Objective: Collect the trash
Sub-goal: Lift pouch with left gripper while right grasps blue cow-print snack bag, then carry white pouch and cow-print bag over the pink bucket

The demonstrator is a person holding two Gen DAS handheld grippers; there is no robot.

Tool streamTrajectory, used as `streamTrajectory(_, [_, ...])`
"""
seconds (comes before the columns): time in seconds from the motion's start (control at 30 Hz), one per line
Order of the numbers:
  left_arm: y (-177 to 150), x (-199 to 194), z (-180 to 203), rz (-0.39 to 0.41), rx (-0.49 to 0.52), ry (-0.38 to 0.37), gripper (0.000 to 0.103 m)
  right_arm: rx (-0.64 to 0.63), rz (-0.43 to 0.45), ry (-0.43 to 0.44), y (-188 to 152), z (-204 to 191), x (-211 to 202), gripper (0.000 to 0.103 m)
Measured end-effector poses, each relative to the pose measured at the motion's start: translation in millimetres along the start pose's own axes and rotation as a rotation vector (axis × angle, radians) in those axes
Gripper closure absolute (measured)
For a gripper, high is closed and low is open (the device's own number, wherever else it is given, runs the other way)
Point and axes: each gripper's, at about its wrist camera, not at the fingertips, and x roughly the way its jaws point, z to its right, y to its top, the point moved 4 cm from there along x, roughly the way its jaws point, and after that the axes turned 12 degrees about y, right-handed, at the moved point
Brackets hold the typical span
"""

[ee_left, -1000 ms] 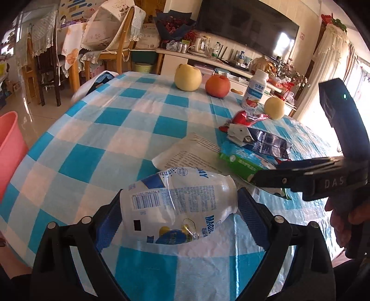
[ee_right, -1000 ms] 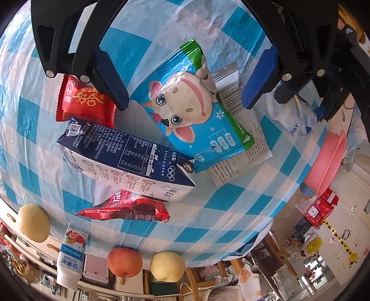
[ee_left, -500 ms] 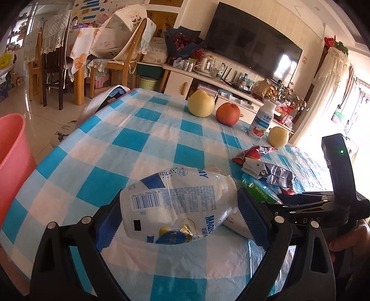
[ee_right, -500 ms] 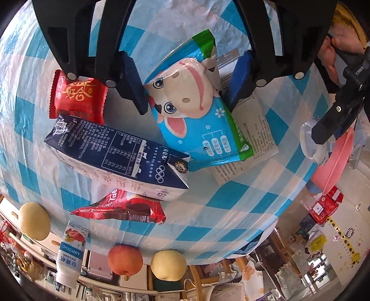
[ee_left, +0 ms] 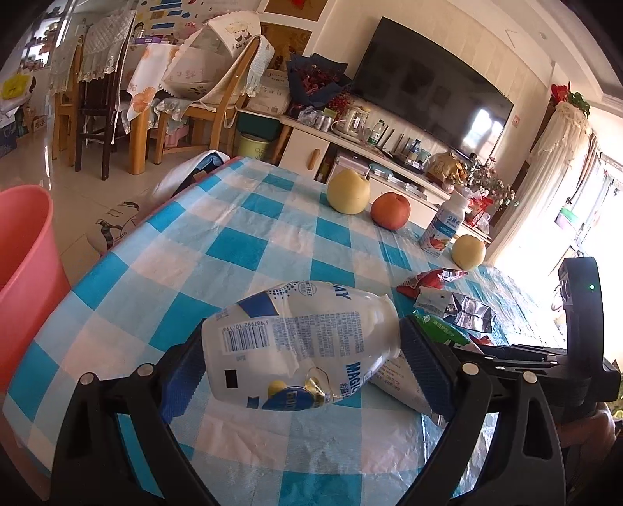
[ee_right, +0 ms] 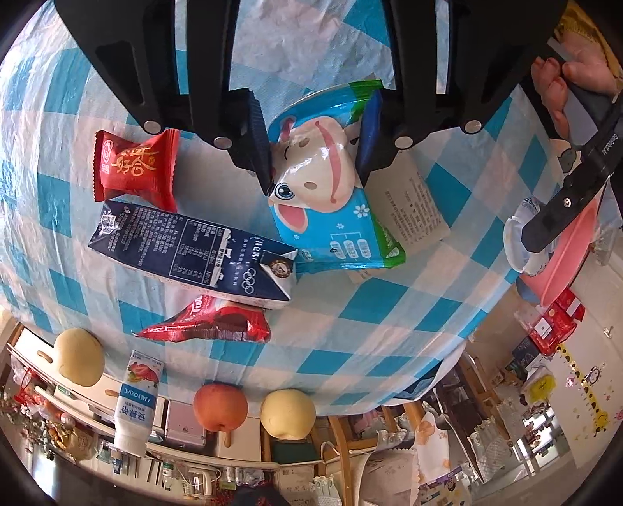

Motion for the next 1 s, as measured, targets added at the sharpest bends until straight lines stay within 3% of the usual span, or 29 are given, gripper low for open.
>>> streamTrajectory(0.2, [7.9,-5.0,-17.3,0.015,-0.049,-0.004,0.010,-0.009,0.050,0.040,5.1,-25.0,-3.3,0.063])
streamTrajectory(0.4, [14.0,-12.7,-33.0,0.039,-0.087,-0.005,0.010,-0.001,0.096,0.138,16.0,-53.9,-9.2,0.063])
streamTrajectory(0.67, [26.2,-34.2,-65.2,0.137,-0.173,0.035,0.010,-0.037,0.132,0.268,32.5,-115.3,-14.0,0.063])
streamTrajectory(1.0, [43.8,-66.2,-141.0,0.313,-0.386,0.216,0.010,-0.081,0.107,0.431,64.5,-203.4,6.8,0.063])
